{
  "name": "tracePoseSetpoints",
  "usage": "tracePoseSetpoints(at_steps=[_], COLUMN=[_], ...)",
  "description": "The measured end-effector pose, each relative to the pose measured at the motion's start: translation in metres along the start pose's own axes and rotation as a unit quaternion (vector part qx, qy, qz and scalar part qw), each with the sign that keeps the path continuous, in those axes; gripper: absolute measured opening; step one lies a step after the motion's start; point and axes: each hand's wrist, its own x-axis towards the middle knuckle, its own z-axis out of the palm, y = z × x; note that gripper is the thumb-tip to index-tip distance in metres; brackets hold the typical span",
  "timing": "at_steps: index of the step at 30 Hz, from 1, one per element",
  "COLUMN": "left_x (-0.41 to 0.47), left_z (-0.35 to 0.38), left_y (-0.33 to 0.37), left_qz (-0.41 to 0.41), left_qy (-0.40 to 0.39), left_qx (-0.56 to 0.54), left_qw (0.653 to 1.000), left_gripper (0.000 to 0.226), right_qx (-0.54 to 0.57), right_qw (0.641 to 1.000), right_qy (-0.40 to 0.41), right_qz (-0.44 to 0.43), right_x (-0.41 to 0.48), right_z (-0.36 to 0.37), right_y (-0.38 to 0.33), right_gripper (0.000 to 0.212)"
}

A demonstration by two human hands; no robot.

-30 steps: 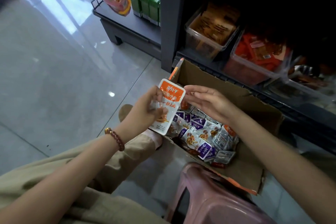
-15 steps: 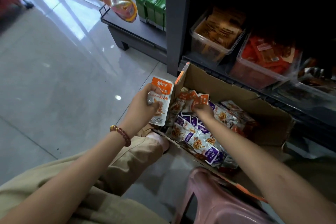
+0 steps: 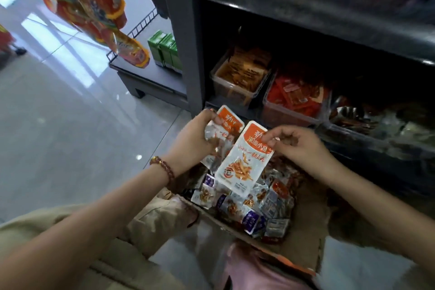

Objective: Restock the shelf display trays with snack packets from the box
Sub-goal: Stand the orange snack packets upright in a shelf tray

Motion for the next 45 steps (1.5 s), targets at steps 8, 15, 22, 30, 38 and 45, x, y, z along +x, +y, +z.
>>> tracePoseSetpoints(at_steps=[8, 15, 22, 30, 38, 45], left_x=[0.014, 0.029, 0.039, 0.043, 0.041, 0.039], left_z=[0.019, 0.023, 0.008, -0.012, -0.013, -0.01], left_y=[0.097, 0.13, 0.148, 0.172, 0.173, 0.175], left_qz=[0.064, 0.138, 0.224, 0.221, 0.168, 0.153], left_qy=[0.018, 0.04, 0.03, 0.063, -0.009, -0.01], left_qx=[-0.265, -0.152, -0.093, -0.155, -0.176, -0.182], left_qw=[0.962, 0.978, 0.97, 0.961, 0.97, 0.971], left_gripper=[0.019, 0.034, 0.046, 0.04, 0.034, 0.035], right_qx=[-0.002, -0.048, -0.179, -0.13, -0.004, 0.049], right_qw=[0.997, 0.994, 0.957, 0.949, 0.968, 0.968], right_qy=[0.06, 0.078, 0.156, 0.161, 0.156, 0.157], right_qz=[-0.039, -0.055, -0.166, -0.238, -0.197, -0.191], right_x=[0.004, 0.002, 0.009, 0.017, 0.018, 0.018], right_z=[-0.044, -0.088, -0.093, -0.087, -0.084, -0.086], right_y=[-0.076, -0.095, -0.114, -0.134, -0.135, -0.137], right_gripper=[0.018, 0.015, 0.037, 0.018, 0.016, 0.016])
